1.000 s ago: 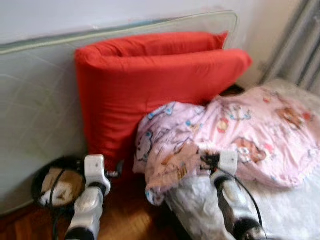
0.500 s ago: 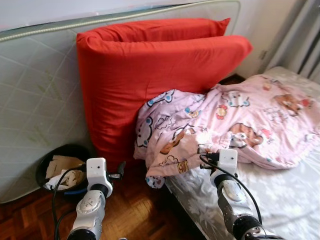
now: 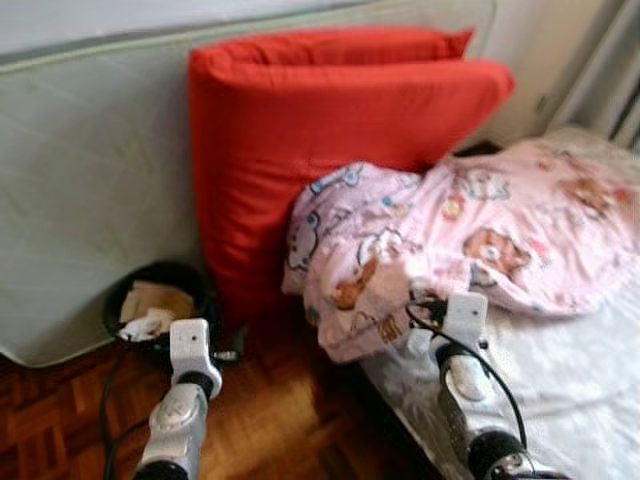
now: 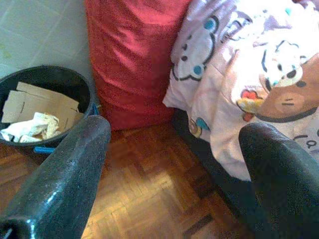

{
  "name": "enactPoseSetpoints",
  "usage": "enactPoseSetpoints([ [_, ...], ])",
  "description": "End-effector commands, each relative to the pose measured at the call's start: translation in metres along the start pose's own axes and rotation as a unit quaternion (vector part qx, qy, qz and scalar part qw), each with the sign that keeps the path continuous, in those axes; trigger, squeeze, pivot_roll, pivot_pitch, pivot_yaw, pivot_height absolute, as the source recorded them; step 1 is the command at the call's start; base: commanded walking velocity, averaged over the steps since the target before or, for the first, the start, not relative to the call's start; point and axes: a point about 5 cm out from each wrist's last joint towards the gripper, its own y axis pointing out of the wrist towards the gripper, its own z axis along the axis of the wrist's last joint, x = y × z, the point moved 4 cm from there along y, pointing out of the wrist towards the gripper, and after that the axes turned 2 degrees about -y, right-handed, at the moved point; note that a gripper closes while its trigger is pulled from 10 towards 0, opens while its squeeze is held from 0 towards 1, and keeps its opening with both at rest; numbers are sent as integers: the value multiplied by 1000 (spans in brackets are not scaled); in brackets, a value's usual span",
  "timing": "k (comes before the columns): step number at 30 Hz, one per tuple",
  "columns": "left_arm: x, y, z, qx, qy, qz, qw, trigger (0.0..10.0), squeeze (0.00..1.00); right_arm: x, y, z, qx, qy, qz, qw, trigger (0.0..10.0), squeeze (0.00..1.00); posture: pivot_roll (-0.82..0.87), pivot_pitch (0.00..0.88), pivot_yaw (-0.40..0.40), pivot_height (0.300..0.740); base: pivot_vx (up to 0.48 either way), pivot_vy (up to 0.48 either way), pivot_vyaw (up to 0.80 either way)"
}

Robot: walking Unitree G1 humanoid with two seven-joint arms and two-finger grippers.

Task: Clean up the room

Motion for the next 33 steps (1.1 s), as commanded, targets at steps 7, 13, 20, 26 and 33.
enactPoseSetpoints([
  [7, 2, -1, -2, -1, -3, -4, 1000, 10000, 0, 5, -3, 0, 10, -17, -29, 999, 10000, 0, 12, 55, -62, 740, -277, 0, 0],
  [13, 4, -2, -4, -5, 7, -13, 1000, 10000, 0, 2, -5, -6, -3, -22, -22, 999, 10000, 0, 9, 56, -63, 740, -229, 0, 0],
  [20, 6, -2, -6, -10, 11, -15, 1000, 10000, 0, -15, -8, -15, -25, -20, 30, 999, 10000, 0, 9, 58, -63, 740, 0, 0, 0],
  [26, 6, -2, -7, -11, 11, -17, 1000, 10000, 0, -26, -9, 5, 44, -54, 55, 996, 10000, 0, 11, 56, -65, 740, 0, 0, 0],
  [33, 7, -2, -8, -12, 13, -19, 1000, 10000, 0, -21, -8, 45, 162, -130, 19, 978, 10000, 0, 7, 57, -64, 740, 0, 0, 0],
])
